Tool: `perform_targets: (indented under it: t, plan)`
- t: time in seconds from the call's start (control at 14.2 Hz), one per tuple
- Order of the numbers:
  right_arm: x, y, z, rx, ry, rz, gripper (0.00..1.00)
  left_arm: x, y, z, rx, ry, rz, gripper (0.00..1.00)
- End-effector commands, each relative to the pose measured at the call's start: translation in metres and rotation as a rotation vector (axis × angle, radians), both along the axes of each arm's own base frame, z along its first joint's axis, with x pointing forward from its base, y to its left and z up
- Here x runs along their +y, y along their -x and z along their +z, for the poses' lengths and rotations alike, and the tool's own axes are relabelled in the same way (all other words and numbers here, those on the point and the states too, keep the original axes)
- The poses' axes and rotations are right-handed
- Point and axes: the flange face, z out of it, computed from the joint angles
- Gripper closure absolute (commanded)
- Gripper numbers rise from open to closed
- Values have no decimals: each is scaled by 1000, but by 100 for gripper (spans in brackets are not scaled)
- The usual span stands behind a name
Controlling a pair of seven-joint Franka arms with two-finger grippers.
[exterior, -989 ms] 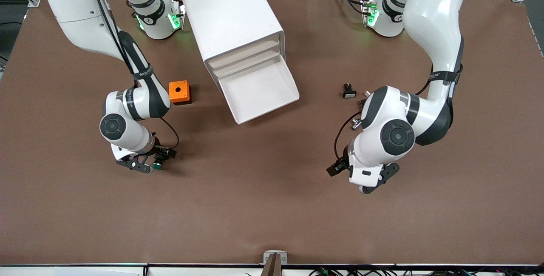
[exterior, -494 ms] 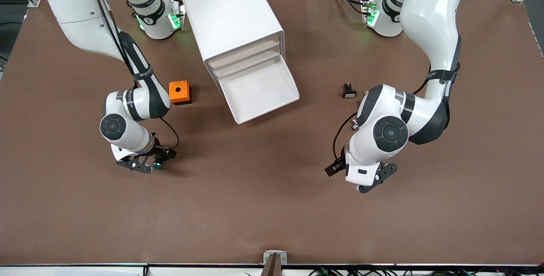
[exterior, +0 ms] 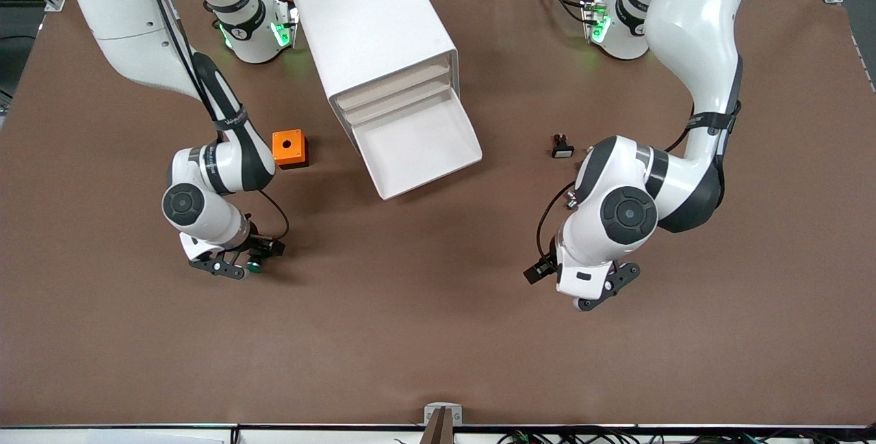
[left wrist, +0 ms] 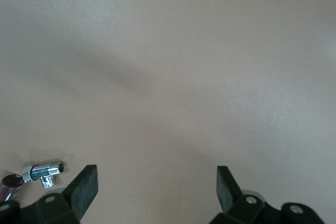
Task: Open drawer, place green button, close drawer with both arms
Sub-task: 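Close the right gripper on the green button, then lift the green button and carry it over the open drawer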
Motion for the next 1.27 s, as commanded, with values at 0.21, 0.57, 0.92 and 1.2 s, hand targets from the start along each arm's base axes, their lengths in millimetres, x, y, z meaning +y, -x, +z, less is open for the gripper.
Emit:
perform_targets:
  t: [0.21, 0.57, 0.92, 1.2]
  plan:
    - [-1, -5, -4, -4, 7, 14, 4, 1, 3, 8, -18, -17, -13, 1]
    - [-2, -5, -4, 0, 7, 15, 23, 1, 3, 8, -18, -17, -11, 1]
    - [-1, -8, 0, -6, 6, 8, 45, 4, 2, 5, -17, -17, -11, 1]
    - [-1, -8, 0, -5, 0, -2, 79, 5, 1, 5, -17, -17, -10, 1]
